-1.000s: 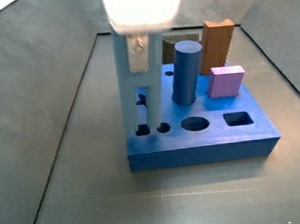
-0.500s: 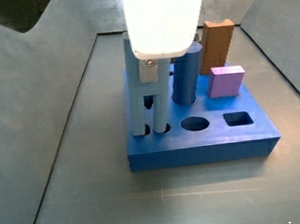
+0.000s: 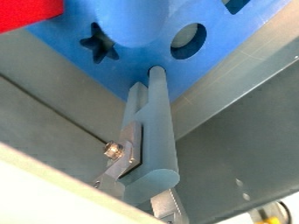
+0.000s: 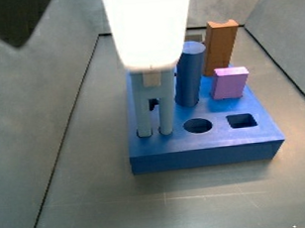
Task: Pick up the square-circle object. Move up. Move to above the board. Insert the square-circle object.
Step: Insert the square-circle object.
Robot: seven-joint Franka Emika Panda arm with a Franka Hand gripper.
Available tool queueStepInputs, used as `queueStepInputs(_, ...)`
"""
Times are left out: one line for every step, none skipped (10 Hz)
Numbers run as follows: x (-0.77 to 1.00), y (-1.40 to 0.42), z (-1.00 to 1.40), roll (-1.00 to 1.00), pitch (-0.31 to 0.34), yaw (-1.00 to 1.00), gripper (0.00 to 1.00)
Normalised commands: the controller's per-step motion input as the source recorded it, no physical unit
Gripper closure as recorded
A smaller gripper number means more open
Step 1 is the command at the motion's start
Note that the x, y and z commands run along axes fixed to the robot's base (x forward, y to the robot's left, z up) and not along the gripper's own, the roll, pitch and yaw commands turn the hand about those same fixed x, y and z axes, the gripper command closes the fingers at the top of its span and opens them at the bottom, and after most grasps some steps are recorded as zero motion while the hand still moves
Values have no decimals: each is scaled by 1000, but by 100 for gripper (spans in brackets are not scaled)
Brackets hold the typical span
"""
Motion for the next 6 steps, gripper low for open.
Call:
queueStepInputs(-20, -3, -229, 91, -96, -60, 100)
queueStepInputs(-63, -49, -280, 101, -94, -57, 100)
queueStepInputs(-40, -17, -329, 73, -74, -91, 100)
queueStepInputs(-43, -9, -400, 73, -94, -111, 100)
queueStepInputs(-57, -26, -414, 86, -101, -106, 100)
queueStepInputs(-91, -49, -377, 91, -116, -89, 100)
